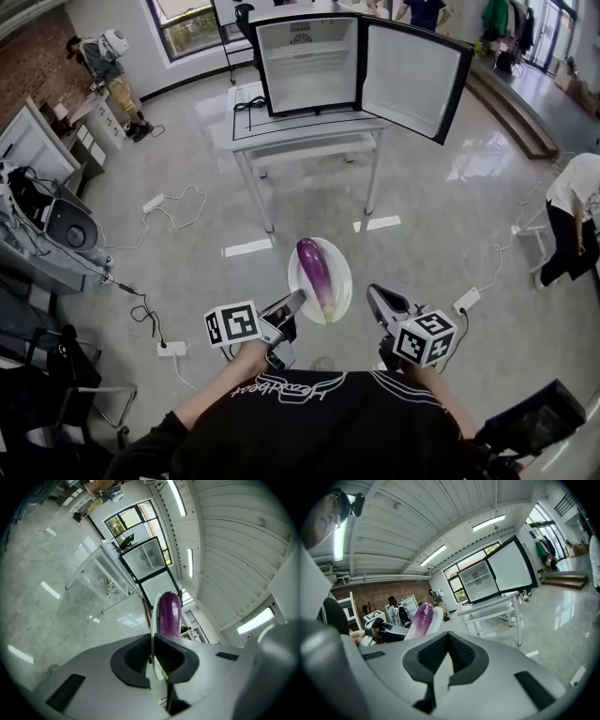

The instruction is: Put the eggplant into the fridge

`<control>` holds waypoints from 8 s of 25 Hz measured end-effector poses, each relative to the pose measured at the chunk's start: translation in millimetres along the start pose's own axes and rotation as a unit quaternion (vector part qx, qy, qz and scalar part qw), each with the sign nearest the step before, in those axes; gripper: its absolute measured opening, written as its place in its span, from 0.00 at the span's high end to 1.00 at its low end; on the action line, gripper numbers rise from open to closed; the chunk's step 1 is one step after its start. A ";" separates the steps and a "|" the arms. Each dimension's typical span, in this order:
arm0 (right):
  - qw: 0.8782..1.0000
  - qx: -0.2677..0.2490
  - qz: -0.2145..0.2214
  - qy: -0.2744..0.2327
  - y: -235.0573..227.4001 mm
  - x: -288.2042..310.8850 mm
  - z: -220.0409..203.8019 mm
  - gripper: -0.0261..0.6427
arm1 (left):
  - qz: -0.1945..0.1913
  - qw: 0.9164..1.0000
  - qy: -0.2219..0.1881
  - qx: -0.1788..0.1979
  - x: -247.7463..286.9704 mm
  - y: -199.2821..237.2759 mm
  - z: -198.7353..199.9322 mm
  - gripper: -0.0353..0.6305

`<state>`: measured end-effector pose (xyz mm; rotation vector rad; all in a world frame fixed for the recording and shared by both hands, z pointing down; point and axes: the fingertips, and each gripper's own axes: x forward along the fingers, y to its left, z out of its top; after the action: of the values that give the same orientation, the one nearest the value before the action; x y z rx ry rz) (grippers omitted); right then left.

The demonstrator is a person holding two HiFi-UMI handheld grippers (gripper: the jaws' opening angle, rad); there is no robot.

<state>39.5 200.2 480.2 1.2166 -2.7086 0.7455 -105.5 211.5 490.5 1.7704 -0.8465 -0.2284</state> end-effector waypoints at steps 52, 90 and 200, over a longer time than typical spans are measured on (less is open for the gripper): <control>0.995 -0.016 0.100 0.021 -191.7 273.8 171.8 0.95 | 0.031 0.996 -0.078 -0.035 213.6 50.6 264.1 0.91; 0.998 -0.021 0.052 -0.006 -346.3 391.1 275.2 0.95 | 0.028 0.999 -0.039 -0.013 392.1 71.3 418.2 0.91; 0.999 0.025 -0.038 0.002 -450.2 634.1 346.5 0.95 | 0.129 0.990 -0.001 0.052 601.5 209.3 705.5 0.61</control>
<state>-25.3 -647.6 522.7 1.3191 -2.6388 0.8083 -138.7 -735.6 562.6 1.7366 -1.0948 -0.0170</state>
